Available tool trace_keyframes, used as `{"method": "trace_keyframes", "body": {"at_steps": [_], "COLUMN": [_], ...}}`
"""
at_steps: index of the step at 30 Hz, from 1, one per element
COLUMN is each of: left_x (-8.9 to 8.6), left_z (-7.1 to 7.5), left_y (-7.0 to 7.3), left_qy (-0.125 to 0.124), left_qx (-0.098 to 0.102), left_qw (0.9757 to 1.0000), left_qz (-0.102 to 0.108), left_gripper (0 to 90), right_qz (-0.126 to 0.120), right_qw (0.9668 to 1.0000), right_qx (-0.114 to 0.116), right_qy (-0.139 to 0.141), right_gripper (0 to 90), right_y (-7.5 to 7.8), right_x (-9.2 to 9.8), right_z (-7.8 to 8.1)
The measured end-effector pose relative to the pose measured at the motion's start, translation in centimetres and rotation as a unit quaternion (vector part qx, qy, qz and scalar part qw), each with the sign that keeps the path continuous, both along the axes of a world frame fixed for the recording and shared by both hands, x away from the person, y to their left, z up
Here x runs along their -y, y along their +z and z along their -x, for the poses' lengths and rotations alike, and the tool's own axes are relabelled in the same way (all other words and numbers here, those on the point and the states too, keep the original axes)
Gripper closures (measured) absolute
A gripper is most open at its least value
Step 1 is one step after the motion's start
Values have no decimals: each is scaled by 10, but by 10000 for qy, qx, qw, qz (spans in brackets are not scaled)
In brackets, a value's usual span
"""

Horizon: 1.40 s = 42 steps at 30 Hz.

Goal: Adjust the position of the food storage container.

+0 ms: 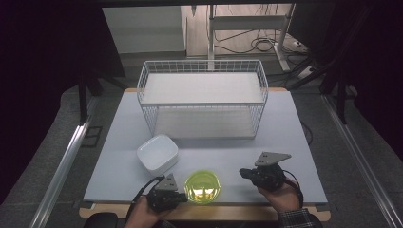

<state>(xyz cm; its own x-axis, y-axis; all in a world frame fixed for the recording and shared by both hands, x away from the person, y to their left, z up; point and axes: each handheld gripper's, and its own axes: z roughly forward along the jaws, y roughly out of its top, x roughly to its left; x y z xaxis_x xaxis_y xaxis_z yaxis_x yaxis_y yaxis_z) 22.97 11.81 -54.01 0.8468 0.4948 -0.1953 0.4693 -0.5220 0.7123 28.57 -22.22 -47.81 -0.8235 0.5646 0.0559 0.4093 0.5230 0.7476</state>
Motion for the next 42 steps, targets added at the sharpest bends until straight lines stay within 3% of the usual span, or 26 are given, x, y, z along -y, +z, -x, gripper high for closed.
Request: {"method": "trace_keyframes", "body": {"at_steps": [6, 9, 13, 15, 16, 18, 22, 23, 25, 28, 36, 39, 42], "left_x": [27, 28, 7, -9, -14, -31, -63, -72, -83, -95, -113, -114, -112], "left_z": [-11, -12, -10, -7, -5, 1, 8, 9, 10, 12, 14, 14, 14], "left_y": [-1, 0, 11, 18, 20, 27, 35, 36, 35, 34, 31, 30, 30], "left_qy": [-133, -95, 160, 339, 420, 628, 1193, 1359, 1486, 1593, 1865, 1895, 1848], "left_qx": [114, 133, 263, 368, 443, 584, 757, 772, 691, 694, 706, 692, 706], "left_qw": [9998, 9999, 9995, 9987, 9981, 9963, 9899, 9875, 9864, 9846, 9798, 9793, 9802], "left_qz": [-9, -29, 0, 9, -32, -94, -151, -182, -133, -183, -155, -167, -124], "left_gripper": [899, 898, 872, 757, 757, 698, 512, 480, 406, 335, 298, 294, 287], "right_qz": [-8, -32, -152, -187, -187, -218, -354, -376, -525, -630, -443, -414, -178], "right_qw": [10000, 10000, 9998, 9997, 9997, 9993, 9983, 9981, 9966, 9943, 9898, 9871, 9855], "right_qx": [-24, -19, -55, -130, -130, -243, -376, -401, -493, -598, -468, -515, -472], "right_qy": [-64, -76, -69, 117, 117, 204, 263, 283, 394, 610, 1268, 1459, 1618], "right_gripper": [881, 881, 882, 882, 882, 883, 891, 891, 889, 887, 895, 896, 897], "right_y": [0, 0, 2, 3, 3, 2, 3, 4, 5, 7, 8, 6, 0], "right_x": [5, 5, 2, -8, -8, -15, -28, -31, -38, -52, -104, -120, -133], "right_z": [-1, -2, 0, 2, 2, 2, 2, 2, 3, 5, 14, 19, 24]}}
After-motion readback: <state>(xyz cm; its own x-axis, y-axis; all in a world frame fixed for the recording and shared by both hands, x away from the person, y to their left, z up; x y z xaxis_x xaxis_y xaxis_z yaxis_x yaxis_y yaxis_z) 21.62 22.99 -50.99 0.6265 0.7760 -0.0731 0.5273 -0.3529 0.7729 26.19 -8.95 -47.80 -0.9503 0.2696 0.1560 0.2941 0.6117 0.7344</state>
